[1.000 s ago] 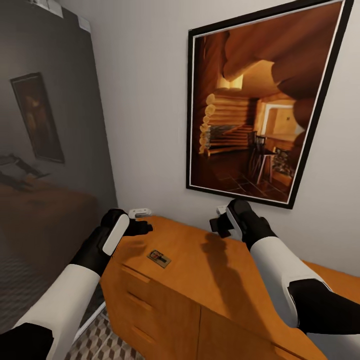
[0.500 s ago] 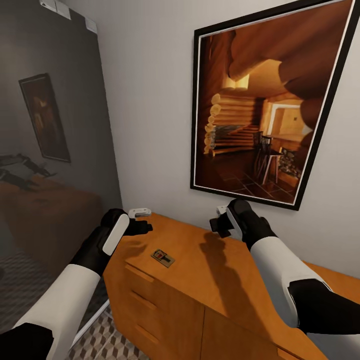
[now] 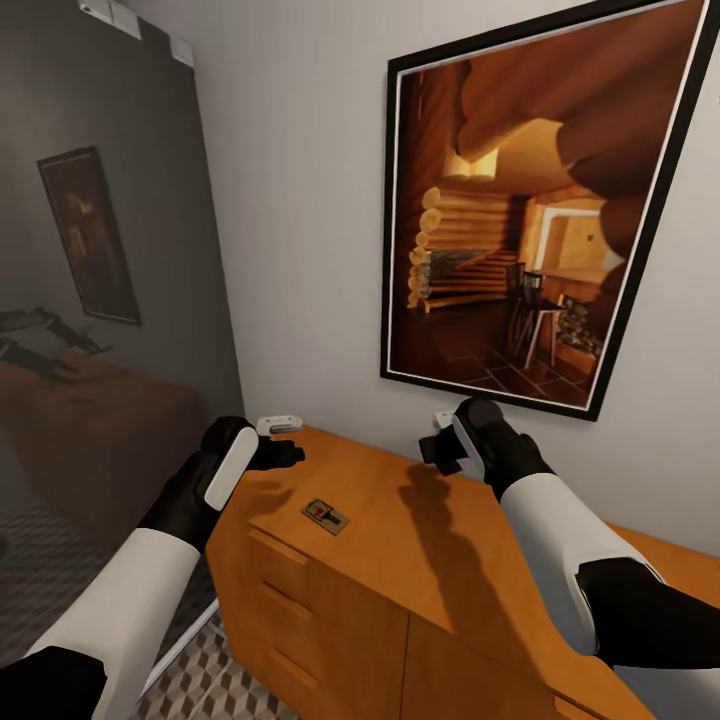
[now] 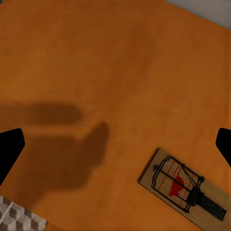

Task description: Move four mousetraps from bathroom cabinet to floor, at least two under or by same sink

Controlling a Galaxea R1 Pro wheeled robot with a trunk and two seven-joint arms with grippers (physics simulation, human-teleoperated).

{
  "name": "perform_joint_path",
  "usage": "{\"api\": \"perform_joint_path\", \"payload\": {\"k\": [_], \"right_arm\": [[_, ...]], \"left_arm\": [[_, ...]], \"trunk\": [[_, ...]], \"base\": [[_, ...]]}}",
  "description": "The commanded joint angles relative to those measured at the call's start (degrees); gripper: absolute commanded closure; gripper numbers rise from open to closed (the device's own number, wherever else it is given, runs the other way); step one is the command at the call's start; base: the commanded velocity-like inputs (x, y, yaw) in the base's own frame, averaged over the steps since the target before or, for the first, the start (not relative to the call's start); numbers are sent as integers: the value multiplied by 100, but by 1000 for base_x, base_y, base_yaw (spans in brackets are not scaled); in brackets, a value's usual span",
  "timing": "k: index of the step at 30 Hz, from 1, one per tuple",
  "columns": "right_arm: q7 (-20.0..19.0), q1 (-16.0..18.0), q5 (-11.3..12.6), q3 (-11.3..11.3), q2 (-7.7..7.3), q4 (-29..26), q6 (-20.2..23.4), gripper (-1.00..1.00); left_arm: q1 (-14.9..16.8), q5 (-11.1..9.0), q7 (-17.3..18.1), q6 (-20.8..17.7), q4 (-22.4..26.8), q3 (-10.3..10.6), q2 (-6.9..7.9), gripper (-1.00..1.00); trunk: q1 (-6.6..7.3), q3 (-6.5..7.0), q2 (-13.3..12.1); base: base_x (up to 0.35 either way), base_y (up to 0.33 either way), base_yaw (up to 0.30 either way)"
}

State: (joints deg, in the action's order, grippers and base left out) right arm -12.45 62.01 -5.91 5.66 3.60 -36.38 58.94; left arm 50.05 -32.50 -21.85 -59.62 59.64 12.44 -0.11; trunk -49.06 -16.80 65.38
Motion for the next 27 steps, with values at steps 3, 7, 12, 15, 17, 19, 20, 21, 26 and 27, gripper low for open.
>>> {"api": "perform_joint_path", "payload": {"k": [3, 7, 12, 15, 17, 19, 20, 21, 26, 27], "right_arm": [[-56, 4, -51, 8, 0, -8, 17, 100], [-56, 4, -51, 6, 0, -9, 20, 100], [-56, 4, -55, 5, 0, -9, 21, 100], [-56, 4, -55, 5, 0, -9, 21, 100], [-56, 4, -53, 5, 0, -9, 22, 100], [-56, 4, -52, 5, 0, -9, 25, 100], [-56, 4, -52, 5, 0, -9, 26, 100], [-56, 4, -52, 5, 0, -9, 27, 100], [-56, 4, -51, 5, -2, -9, 29, 100], [-56, 4, -51, 5, -3, -9, 29, 100]], "left_arm": [[5, -62, -56, -14, 0, 5, 1, -100], [5, -52, -56, -15, 3, 5, 5, -100], [5, -44, -56, -15, 0, 2, 17, -100], [5, -39, -59, -13, -1, 4, 15, -100], [5, -38, -60, -9, -3, 4, 9, -100], [5, -36, -61, -8, -2, 4, 8, -100], [5, -36, -60, -7, -1, 4, 7, -100], [5, -36, -58, -7, 1, 4, 5, -100], [5, -37, -58, -6, 1, 4, 6, -100], [5, -37, -57, -6, -1, 4, 8, -100]], "trunk": [[0, -8, 5], [0, -8, 5], [0, -8, 5], [0, -8, 5], [0, -8, 5], [0, -8, 5], [0, -8, 5], [0, -8, 5], [0, -8, 5], [0, -8, 5]], "base": [[0, -116, 0], [0, -159, 0], [0, -43, 0], [0, -8, 0], [0, -4, 0], [0, -2, 0], [0, -1, 0], [0, 0, 0], [0, 0, 0], [0, 0, 0]]}}
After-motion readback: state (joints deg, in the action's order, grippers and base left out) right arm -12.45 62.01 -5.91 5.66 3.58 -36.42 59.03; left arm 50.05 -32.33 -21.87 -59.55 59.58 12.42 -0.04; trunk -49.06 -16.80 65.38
